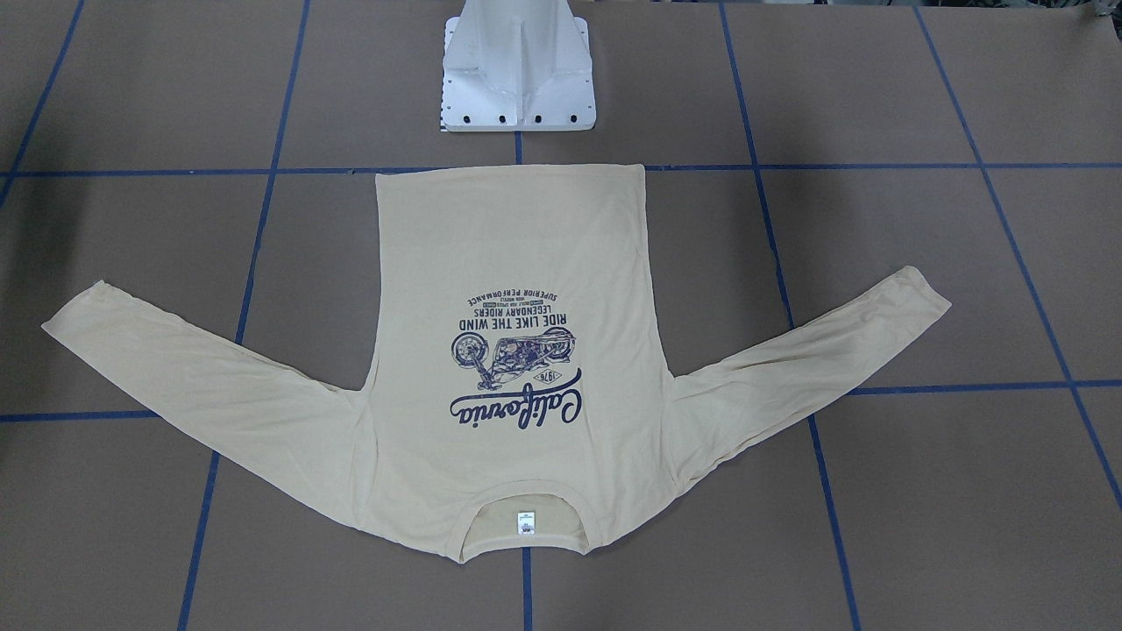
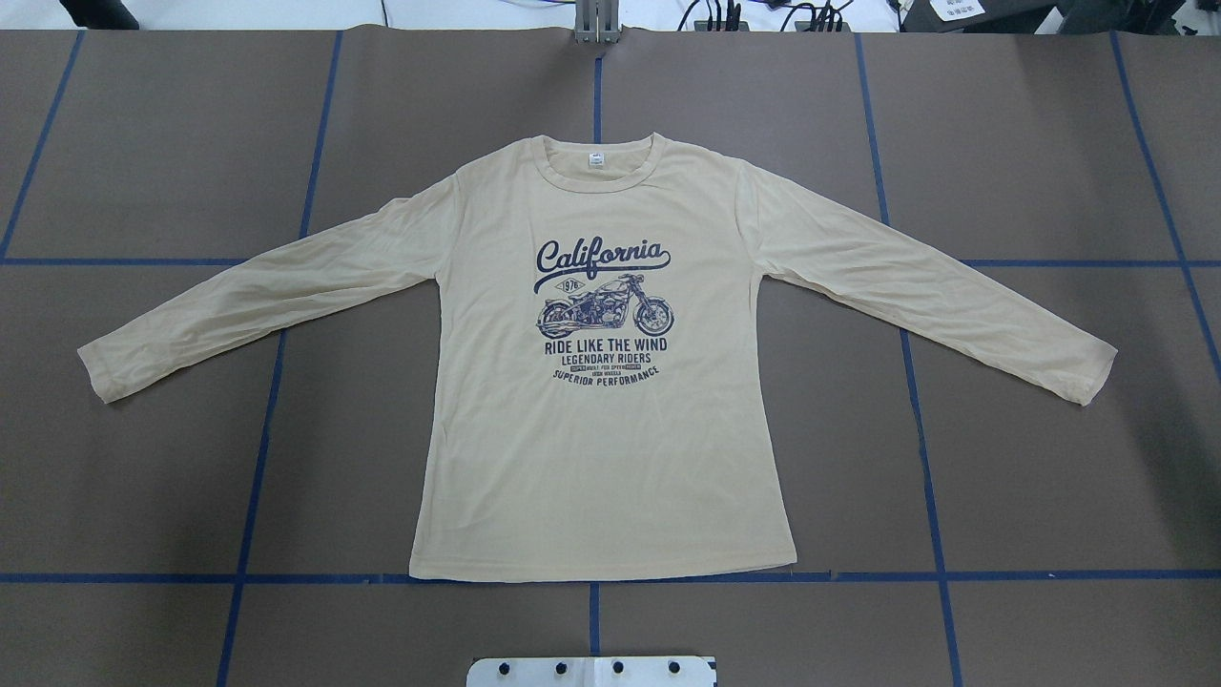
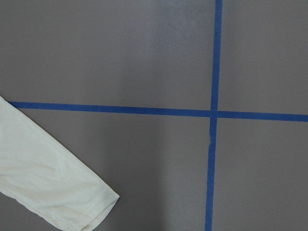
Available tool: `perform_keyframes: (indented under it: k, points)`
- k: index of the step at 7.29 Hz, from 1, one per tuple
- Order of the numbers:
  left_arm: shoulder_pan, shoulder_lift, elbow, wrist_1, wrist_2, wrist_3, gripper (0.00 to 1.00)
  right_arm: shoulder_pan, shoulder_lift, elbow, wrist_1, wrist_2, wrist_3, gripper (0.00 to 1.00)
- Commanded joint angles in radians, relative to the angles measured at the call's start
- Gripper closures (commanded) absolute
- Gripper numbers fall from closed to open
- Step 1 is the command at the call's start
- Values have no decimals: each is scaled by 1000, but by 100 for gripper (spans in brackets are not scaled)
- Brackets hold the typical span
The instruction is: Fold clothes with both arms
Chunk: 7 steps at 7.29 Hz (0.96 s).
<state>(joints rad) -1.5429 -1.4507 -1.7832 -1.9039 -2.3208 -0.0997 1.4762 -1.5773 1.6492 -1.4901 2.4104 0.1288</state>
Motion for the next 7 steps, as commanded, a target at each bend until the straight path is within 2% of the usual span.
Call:
perform_keyframes:
  k: [1,7]
  points:
    - [0,30,5,-4,-3,9,0,-31,-32,-5,5,-2,0,0]
    - [1,41,-5,-46,-3,17,0,-31,-61,-9,5,6,-1,0]
